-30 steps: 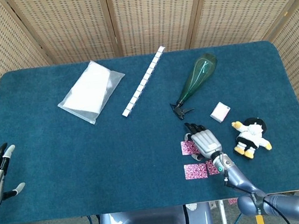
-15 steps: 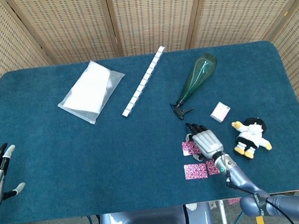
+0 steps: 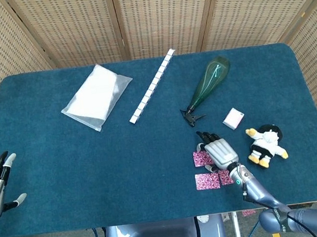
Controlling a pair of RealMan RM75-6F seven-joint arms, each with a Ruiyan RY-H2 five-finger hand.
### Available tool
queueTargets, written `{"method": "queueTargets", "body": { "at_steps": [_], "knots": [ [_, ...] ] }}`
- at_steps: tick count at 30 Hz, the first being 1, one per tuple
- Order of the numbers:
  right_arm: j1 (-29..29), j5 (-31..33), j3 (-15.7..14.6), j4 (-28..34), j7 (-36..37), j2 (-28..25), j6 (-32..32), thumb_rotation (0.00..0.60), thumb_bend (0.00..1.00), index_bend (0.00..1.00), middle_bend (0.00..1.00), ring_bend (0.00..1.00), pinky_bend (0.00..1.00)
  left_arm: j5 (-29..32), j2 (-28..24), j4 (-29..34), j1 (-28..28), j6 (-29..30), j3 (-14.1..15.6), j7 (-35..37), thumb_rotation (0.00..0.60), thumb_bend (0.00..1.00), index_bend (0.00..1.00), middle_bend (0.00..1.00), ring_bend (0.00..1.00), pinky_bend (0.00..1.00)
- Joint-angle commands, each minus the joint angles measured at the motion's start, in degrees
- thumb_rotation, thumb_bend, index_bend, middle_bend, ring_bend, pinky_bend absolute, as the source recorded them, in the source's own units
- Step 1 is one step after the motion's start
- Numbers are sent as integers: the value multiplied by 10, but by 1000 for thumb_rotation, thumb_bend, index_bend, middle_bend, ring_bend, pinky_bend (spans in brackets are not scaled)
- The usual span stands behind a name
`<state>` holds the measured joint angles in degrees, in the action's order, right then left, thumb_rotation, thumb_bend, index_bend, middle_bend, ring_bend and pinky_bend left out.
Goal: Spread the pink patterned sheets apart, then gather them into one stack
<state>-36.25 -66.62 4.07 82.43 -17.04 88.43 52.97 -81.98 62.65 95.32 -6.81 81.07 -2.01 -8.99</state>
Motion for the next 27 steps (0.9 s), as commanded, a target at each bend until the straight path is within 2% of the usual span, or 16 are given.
{"method": "queueTargets", "body": {
  "at_steps": [1,9,13,21,27],
  "knots": [
    [5,-7,-4,11,-3,-5,8,600,311,460,0,0,119,0,0,0,0,-1,0,0,600,17,0,0,0,0],
    [30,-30,-22,64,-24,-27,51,600,311,460,0,0,119,1,-1,2,-1,-2,0,-1,600,17,0,0,0,0],
    [62,-55,-47,98,-49,-33,100,600,311,460,0,0,119,2,-1,2,0,-2,0,-3,600,17,0,0,0,0],
    [90,-72,-70,113,-96,-18,130,600,311,460,0,0,119,2,-1,3,0,-1,0,-5,600,17,0,0,0,0],
    [97,-60,-66,107,-120,4,127,600,311,460,0,0,119,2,0,2,0,0,0,-5,600,17,0,0,0,0]
  ]
}}
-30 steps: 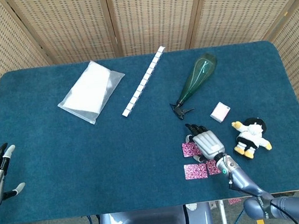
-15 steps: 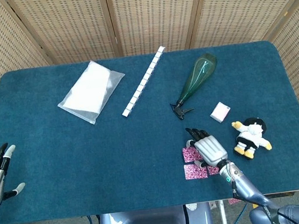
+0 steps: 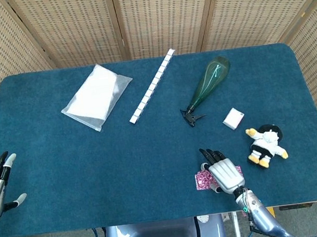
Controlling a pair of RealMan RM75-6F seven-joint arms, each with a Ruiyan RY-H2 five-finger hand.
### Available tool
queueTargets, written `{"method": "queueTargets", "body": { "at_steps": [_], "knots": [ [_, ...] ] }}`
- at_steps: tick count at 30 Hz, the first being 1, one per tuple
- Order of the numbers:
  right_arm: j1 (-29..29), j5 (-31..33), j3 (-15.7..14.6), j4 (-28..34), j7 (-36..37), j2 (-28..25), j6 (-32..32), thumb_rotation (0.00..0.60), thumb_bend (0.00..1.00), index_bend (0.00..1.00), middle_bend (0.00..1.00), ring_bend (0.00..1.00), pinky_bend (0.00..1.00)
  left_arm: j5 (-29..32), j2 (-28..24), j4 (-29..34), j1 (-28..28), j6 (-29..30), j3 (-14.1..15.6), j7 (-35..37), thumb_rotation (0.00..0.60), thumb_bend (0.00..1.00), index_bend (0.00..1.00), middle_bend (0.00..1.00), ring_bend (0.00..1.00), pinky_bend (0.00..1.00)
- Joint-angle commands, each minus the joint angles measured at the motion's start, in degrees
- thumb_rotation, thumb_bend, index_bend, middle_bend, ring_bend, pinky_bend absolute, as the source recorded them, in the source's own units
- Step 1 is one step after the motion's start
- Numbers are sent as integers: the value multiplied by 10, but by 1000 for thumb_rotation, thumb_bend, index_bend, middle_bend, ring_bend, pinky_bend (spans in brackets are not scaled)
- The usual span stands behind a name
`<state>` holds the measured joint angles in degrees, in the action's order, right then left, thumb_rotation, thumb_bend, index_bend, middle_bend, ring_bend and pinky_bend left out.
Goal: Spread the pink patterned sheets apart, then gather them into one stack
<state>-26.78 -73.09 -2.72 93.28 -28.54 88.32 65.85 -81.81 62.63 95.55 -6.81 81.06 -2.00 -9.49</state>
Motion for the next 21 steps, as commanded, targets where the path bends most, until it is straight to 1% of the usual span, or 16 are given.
{"method": "queueTargets", "body": {
  "at_steps": [1,11,21],
  "knots": [
    [3,6,3,-1,-7,7,-3,600,311,460,0,0,119,0,0,0,0,0,0,0,600,17,0,0,0,0],
    [12,2,6,-5,-13,22,0,600,311,460,0,0,119,0,-1,0,0,-1,0,2,600,17,0,0,0,0],
    [25,10,6,2,-30,19,5,600,301,460,0,0,119,-1,-1,-1,0,-1,0,2,600,17,0,0,0,0]
  ]
}}
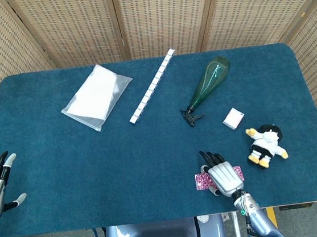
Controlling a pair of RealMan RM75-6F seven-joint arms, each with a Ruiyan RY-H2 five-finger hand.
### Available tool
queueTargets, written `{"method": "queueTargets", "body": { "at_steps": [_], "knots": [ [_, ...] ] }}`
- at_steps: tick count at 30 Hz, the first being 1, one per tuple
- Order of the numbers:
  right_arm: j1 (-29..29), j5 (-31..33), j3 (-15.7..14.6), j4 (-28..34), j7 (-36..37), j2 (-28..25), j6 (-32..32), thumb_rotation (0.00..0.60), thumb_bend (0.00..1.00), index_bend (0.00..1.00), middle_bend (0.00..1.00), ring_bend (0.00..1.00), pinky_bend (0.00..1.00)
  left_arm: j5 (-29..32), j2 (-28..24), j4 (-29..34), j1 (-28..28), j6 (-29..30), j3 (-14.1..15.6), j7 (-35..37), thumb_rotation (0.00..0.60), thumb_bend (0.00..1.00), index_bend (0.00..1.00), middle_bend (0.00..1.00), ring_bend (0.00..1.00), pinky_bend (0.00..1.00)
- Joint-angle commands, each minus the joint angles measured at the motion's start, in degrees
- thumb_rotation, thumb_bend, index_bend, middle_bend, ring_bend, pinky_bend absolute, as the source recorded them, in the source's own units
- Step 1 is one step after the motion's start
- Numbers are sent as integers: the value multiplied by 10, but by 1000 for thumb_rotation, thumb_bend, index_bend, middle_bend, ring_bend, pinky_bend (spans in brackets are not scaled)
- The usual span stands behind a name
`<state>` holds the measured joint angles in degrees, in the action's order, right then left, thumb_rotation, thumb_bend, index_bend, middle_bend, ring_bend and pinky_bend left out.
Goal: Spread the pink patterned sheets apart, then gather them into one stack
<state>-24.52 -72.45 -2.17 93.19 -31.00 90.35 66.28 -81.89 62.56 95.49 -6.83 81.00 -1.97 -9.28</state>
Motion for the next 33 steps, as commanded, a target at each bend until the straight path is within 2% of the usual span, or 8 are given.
{"method": "queueTargets", "body": {
  "at_steps": [1,10,13,17,27,33],
  "knots": [
    [4,6,0,5,-11,-2,2,600,290,460,0,0,119,0,0,0,0,0,0,0,600,17,0,0,0,0],
    [7,13,0,15,-23,-5,-2,600,241,457,0,0,119,0,0,0,0,0,0,-1,600,17,0,0,0,0],
    [8,12,1,16,-23,-5,-3,600,209,428,0,0,119,0,0,0,0,0,0,-1,600,17,0,0,0,0],
    [9,12,1,19,-25,-6,-4,600,208,383,0,0,119,0,0,0,0,0,0,-1,600,17,0,0,0,0],
    [9,22,9,20,-30,-4,-7,600,202,347,0,0,119,0,0,1,0,0,0,-1,600,17,0,0,0,0],
    [7,30,10,22,-38,-5,-13,600,127,319,0,0,119,1,0,1,0,0,0,-1,600,17,0,0,0,0]
  ]
}}
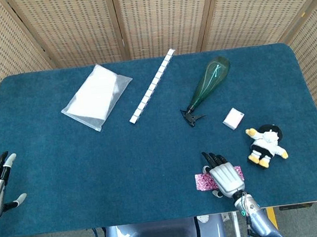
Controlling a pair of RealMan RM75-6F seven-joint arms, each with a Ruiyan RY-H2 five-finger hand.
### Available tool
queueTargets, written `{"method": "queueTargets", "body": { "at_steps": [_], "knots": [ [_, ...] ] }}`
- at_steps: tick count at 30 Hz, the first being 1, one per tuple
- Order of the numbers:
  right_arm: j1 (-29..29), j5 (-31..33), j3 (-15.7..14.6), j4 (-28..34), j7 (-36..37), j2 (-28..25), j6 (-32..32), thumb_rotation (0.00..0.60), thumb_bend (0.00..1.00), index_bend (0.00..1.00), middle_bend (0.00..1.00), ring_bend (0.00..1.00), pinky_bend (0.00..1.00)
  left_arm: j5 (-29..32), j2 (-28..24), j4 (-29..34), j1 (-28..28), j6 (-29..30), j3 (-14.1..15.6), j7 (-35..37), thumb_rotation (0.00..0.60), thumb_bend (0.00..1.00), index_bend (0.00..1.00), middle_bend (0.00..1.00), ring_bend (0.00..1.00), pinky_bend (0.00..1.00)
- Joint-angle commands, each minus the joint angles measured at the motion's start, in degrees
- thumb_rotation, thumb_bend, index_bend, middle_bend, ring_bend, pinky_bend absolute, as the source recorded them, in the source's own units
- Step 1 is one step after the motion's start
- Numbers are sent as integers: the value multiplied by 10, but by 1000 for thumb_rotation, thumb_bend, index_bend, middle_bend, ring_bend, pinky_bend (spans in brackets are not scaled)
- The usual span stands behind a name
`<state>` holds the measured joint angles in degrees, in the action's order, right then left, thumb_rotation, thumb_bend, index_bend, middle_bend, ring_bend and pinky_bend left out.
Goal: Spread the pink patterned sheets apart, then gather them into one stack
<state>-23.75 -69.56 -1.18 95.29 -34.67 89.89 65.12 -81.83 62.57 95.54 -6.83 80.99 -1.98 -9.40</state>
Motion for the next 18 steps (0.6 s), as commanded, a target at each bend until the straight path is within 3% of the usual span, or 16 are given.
{"method": "queueTargets", "body": {
  "at_steps": [1,9,13,18],
  "knots": [
    [-1,2,0,2,-3,-1,-2,600,122,316,0,0,119,0,0,0,0,0,0,0,600,17,0,0,0,0],
    [0,-1,2,14,1,-8,1,600,105,312,0,0,119,0,0,0,0,-1,0,1,600,17,0,0,0,0],
    [1,-25,2,37,15,-43,11,600,131,312,0,0,119,0,-1,0,0,0,0,2,600,16,0,0,0,0],
    [-3,-44,-2,8,36,-71,0,600,151,312,0,0,119,-1,0,0,0,0,0,2,600,16,0,0,0,0]
  ]
}}
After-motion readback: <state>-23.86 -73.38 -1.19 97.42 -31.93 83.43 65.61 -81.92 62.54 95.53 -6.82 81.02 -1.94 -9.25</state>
